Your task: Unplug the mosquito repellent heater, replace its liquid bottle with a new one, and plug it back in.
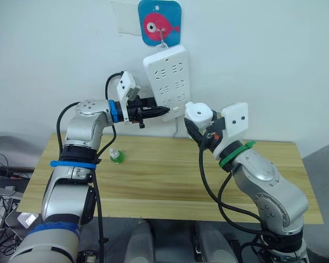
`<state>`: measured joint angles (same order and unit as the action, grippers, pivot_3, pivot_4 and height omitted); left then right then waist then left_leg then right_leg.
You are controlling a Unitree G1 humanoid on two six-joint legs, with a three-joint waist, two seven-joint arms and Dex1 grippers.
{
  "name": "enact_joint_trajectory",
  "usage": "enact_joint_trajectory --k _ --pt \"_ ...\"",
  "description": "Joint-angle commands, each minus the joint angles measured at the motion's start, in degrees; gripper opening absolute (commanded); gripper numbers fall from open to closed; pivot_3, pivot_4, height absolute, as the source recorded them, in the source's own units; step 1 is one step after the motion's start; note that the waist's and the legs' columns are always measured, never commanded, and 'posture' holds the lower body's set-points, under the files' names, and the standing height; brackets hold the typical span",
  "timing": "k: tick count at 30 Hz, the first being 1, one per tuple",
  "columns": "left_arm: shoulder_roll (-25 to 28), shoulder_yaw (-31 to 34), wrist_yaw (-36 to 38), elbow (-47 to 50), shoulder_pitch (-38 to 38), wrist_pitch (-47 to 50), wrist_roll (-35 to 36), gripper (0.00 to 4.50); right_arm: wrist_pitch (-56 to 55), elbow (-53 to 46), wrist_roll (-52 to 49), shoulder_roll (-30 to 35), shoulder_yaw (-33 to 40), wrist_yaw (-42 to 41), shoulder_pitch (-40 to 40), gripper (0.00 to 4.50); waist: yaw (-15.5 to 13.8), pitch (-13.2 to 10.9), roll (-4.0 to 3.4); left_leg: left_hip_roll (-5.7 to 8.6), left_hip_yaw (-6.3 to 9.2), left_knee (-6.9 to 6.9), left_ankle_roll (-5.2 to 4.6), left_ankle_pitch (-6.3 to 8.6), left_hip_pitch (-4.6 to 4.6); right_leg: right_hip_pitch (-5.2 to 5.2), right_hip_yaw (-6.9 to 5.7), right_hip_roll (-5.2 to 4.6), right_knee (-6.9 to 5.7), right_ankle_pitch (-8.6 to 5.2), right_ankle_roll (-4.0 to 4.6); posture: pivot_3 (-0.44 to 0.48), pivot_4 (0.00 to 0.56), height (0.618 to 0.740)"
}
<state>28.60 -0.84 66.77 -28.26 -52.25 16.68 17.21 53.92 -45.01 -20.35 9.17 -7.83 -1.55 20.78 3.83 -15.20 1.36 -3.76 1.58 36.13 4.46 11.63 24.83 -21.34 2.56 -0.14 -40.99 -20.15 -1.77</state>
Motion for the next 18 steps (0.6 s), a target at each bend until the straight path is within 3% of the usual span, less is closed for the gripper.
enact_joint_trajectory --k 1,10,14,18 --pt "1.5 2.8 -4.1 0.5 -0.4 1.0 0.0 1.64 -0.7 -3.6 -0.6 -0.1 2.6 -0.3 -0.6 3.02 0.2 0.0 0.0 0.01 0.02 0.0 0.03 -0.08 -0.01 0.0 -0.01 0.0 -0.03 0.03 0.01 -0.158 0.277 0.74" --pt "5.5 5.6 -8.6 15.8 10.4 10.5 2.7 4.32 -2.6 0.4 -4.6 -1.7 15.9 -2.0 -4.6 3.02 1.2 0.0 0.0 -0.02 -0.04 -0.28 0.05 -0.14 0.05 -0.09 0.03 0.0 0.18 0.02 0.01 -0.138 0.273 0.74" --pt "7.1 6.2 -12.1 32.5 21.4 14.3 4.4 4.48 -1.6 4.0 -10.9 -5.2 23.5 -0.8 -4.0 3.02 1.9 -0.1 -0.08 -0.06 -0.12 -0.43 0.04 -0.13 0.03 -0.17 0.2 0.02 0.24 0.01 0.02 -0.131 0.275 0.74" --pt "1.3 5.6 -19.2 53.0 30.4 16.7 9.8 4.48 3.8 8.0 -28.1 -14.4 35.0 7.1 -3.2 3.02 0.9 -0.2 -0.07 -0.11 -0.09 -0.44 0.06 -0.12 0.09 -0.16 0.14 -0.01 0.27 0.0 0.04 -0.122 0.271 0.74"
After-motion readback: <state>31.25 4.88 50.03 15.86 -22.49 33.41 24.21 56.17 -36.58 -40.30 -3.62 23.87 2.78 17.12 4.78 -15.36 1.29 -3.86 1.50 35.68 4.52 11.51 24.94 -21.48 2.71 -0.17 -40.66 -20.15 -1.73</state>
